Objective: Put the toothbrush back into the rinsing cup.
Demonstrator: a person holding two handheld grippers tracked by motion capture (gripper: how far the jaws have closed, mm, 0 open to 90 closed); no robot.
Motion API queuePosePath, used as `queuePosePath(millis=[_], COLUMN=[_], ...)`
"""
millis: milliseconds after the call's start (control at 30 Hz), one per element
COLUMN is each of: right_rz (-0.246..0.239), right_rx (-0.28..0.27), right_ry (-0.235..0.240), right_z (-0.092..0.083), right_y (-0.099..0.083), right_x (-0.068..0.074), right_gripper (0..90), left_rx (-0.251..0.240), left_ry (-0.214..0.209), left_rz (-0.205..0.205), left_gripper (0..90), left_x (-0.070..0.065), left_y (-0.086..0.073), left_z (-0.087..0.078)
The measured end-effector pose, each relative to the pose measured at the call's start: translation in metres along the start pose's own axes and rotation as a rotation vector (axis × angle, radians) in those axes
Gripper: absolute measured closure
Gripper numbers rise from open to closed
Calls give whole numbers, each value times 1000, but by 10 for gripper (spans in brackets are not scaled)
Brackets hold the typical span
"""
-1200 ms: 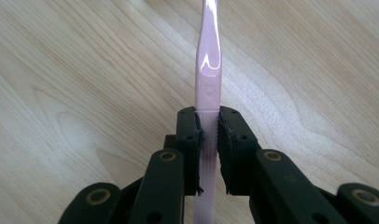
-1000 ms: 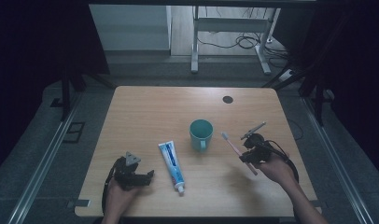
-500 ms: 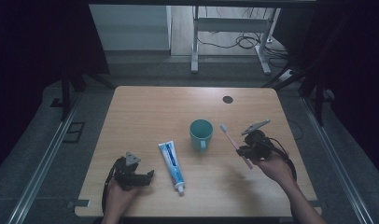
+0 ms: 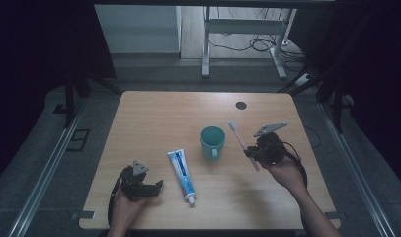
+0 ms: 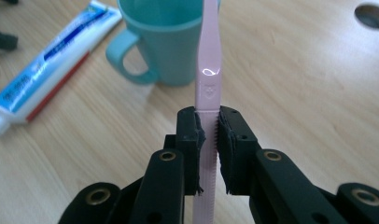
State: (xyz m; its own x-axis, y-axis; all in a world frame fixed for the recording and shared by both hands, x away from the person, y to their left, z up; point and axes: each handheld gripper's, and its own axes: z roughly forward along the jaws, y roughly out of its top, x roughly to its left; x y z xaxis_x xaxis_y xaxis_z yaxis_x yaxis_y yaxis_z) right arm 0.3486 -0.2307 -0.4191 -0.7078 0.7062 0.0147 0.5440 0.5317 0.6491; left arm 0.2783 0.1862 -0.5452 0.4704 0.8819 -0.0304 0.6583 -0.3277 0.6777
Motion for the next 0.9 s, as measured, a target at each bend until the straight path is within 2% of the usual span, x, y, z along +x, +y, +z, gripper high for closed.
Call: queuePosePath(millis=[500,900], right_rz=[5,0], right_rx=[-113,-163], right_ry=[22,35], right_z=[10,18], right_y=[24,44], right_x=[6,10], right_gripper=[783,784], left_rx=[0,4], left_ry=[0,-1], left_rz=[0,4], left_gripper=[63,63], left_x=[0,0], left_y=[0,0], left_z=[0,0])
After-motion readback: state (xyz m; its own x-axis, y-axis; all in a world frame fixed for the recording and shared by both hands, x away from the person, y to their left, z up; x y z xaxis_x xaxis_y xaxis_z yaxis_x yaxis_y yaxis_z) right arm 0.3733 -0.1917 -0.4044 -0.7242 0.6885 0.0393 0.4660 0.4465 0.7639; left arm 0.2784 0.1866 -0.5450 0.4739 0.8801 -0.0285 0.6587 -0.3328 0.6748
